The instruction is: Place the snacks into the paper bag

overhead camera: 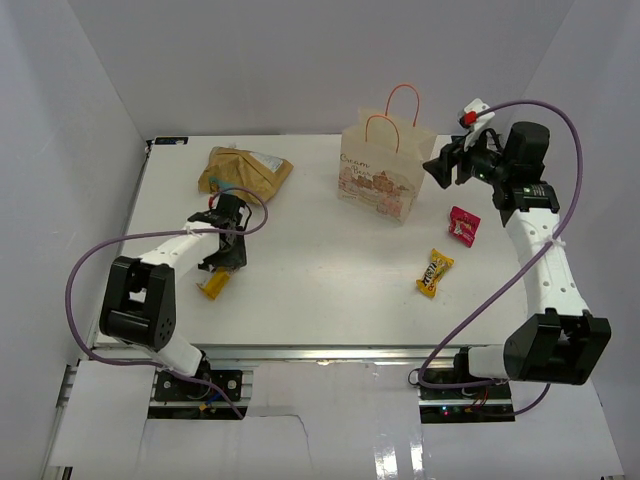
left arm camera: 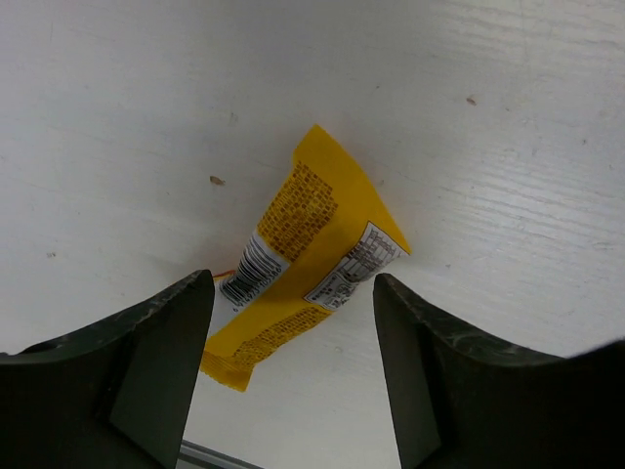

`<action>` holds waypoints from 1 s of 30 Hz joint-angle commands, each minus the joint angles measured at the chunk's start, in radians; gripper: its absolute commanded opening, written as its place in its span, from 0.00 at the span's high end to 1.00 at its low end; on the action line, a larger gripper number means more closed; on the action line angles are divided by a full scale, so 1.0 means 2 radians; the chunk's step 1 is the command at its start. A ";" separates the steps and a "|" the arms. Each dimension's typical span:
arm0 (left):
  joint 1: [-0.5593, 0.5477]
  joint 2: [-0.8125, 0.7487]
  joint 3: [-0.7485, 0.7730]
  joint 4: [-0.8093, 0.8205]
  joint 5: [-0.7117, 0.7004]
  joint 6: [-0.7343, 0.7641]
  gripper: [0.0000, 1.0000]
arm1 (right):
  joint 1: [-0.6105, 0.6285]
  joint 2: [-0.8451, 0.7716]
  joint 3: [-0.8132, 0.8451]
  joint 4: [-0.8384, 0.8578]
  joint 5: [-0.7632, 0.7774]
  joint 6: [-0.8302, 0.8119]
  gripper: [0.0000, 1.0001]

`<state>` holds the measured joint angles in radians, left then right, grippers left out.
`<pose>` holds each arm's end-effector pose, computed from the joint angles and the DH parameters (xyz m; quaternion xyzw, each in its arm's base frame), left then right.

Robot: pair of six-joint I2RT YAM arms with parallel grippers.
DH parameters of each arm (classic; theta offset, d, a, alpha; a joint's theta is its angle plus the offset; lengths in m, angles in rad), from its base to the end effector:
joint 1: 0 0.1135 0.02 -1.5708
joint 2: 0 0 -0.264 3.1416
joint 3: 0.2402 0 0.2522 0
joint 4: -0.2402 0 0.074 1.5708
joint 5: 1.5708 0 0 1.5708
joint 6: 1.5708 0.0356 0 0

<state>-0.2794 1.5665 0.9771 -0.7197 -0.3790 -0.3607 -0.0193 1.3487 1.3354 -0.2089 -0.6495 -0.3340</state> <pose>0.2762 -0.0655 0.1878 -0.0641 0.9719 0.1370 0.1804 0.3078 0.0156 0.4052 -0.3128 0.7000 0.1414 0.6263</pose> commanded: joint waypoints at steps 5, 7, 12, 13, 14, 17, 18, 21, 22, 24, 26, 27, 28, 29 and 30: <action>0.023 0.010 0.002 0.028 0.051 0.056 0.37 | -0.033 -0.040 -0.046 -0.037 -0.059 -0.015 0.31; 0.024 0.016 0.000 0.032 0.059 0.055 0.51 | -0.039 -0.045 -0.049 -0.050 -0.070 -0.017 0.31; 0.024 0.011 -0.005 0.039 0.087 0.051 0.71 | -0.049 -0.046 -0.026 -0.112 -0.164 -0.061 0.32; 0.024 0.008 -0.005 0.041 0.093 0.050 0.74 | -0.049 -0.045 -0.018 -0.133 -0.187 -0.079 0.31; 0.023 0.001 -0.005 0.045 0.108 0.048 0.79 | -0.049 -0.037 -0.008 -0.166 -0.245 -0.146 0.31; 0.023 -0.020 -0.009 0.060 0.170 0.041 0.85 | -0.038 -0.006 0.050 -0.395 -0.296 -0.323 0.27; 0.024 -0.040 -0.015 0.077 0.189 0.032 0.86 | -0.029 0.001 0.059 -0.443 -0.284 -0.410 0.27; 0.024 -0.071 -0.026 0.120 0.295 0.004 0.87 | 0.025 0.013 0.047 -0.551 -0.244 -0.485 0.31; 0.023 -0.090 -0.035 0.133 0.320 -0.004 0.88 | 0.056 0.011 0.033 -0.550 -0.234 -0.480 0.33; 0.024 -0.106 -0.045 0.178 0.386 -0.027 0.89 | 0.090 -0.002 -0.025 -0.512 -0.212 -0.453 0.34; 0.023 -0.123 -0.070 0.220 0.432 -0.076 0.89 | 0.153 -0.025 -0.093 -0.382 -0.181 -0.328 0.37; 0.023 -0.127 -0.085 0.285 0.479 -0.100 0.89 | 0.174 -0.032 -0.115 -0.329 -0.130 -0.275 0.38; 0.022 -0.131 -0.102 0.326 0.500 -0.160 0.89 | 0.215 -0.036 -0.133 -0.280 -0.101 -0.186 0.38; 0.021 -0.134 -0.134 0.365 0.517 -0.191 0.89 | 0.230 -0.036 -0.157 -0.205 -0.082 -0.150 0.38; 0.014 -0.134 -0.149 0.441 0.538 -0.218 0.90 | 0.240 -0.032 -0.164 -0.170 -0.063 -0.114 0.38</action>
<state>-0.2352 1.3205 0.7685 -0.1917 0.4580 -0.5663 0.3939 1.3170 1.0500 -0.8783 -0.9340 -0.8665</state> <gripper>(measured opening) 0.173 0.623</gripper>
